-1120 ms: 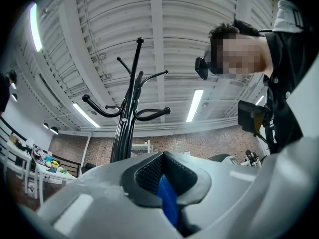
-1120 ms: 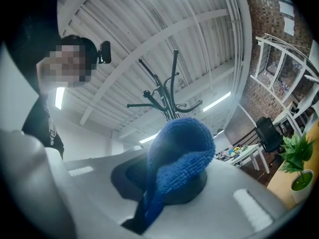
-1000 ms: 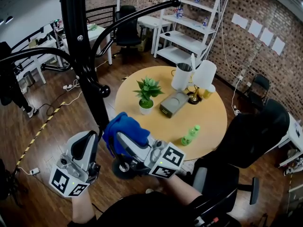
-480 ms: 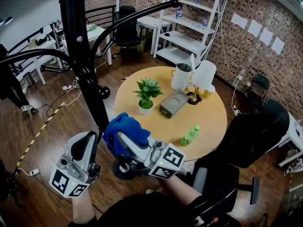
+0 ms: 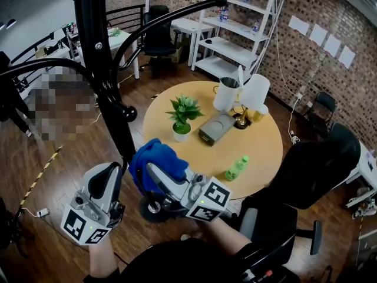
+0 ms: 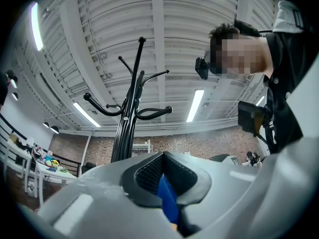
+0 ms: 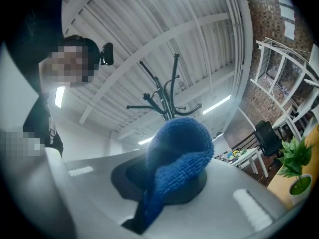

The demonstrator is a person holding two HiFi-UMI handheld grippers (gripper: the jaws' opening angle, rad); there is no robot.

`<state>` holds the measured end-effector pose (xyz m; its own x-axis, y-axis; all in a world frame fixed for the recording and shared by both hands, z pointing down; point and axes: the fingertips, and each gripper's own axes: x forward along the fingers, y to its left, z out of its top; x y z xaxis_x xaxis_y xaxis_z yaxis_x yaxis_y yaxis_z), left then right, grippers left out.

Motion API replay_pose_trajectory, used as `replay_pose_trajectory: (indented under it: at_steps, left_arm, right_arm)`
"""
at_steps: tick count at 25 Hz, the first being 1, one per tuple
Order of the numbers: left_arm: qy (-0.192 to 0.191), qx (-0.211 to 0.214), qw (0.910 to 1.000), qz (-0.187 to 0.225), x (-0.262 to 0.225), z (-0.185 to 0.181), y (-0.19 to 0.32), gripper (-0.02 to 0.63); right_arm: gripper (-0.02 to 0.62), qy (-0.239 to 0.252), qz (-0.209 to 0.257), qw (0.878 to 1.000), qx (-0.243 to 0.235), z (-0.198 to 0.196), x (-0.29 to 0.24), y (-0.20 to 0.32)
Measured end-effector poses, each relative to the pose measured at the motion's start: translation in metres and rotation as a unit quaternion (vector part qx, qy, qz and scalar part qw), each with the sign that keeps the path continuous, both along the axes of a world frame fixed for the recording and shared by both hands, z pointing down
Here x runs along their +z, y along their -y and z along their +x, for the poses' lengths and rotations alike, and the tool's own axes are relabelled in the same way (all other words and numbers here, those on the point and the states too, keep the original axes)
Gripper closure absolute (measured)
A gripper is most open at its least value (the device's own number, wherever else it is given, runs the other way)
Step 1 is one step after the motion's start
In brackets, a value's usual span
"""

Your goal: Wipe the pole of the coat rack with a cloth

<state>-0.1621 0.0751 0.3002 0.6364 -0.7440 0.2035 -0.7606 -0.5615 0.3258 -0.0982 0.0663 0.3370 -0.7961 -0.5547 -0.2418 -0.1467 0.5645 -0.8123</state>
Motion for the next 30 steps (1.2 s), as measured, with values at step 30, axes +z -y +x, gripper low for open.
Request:
replay_pose_trajectory:
  at_steps: [30]
  left_arm:
    - [-0.002,-0.014,0.9999,0.003,-0.002,-0.011,0.003,0.614]
  right_arm:
    - [0.580,-0.005,0.023,1.000,0.003,-0.004,-0.004,0.013]
